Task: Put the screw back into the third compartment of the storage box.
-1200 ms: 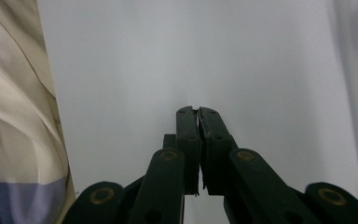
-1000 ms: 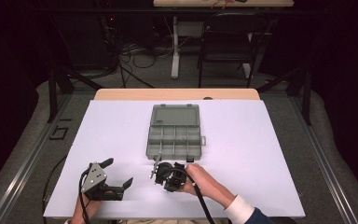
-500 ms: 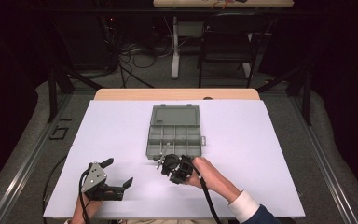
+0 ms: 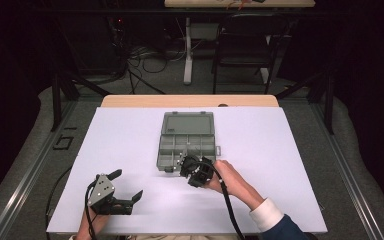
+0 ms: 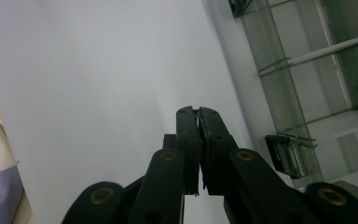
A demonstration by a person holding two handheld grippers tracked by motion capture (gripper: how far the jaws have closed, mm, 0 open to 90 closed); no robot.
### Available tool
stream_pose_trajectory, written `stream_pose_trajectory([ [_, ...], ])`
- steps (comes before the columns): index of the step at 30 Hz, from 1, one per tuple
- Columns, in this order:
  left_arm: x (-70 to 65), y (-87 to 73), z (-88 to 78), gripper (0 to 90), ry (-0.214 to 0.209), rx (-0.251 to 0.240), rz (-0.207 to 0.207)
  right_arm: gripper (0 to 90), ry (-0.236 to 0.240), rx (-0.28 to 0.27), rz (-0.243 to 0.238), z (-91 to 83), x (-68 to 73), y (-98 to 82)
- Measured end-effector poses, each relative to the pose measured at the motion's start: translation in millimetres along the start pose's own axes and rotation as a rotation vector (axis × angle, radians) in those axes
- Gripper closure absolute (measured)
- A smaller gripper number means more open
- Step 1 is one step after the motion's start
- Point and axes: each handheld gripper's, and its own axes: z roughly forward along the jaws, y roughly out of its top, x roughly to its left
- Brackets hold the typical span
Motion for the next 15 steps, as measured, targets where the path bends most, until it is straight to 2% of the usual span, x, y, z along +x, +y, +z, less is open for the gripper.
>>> stream_pose_trajectory([
  [15, 0.1, 0.0, 0.0, 0.0, 0.000, -0.001, 0.001, 88.0, -0.036, -0.029, 0.022, -15.8, -16.0, 4.2],
])
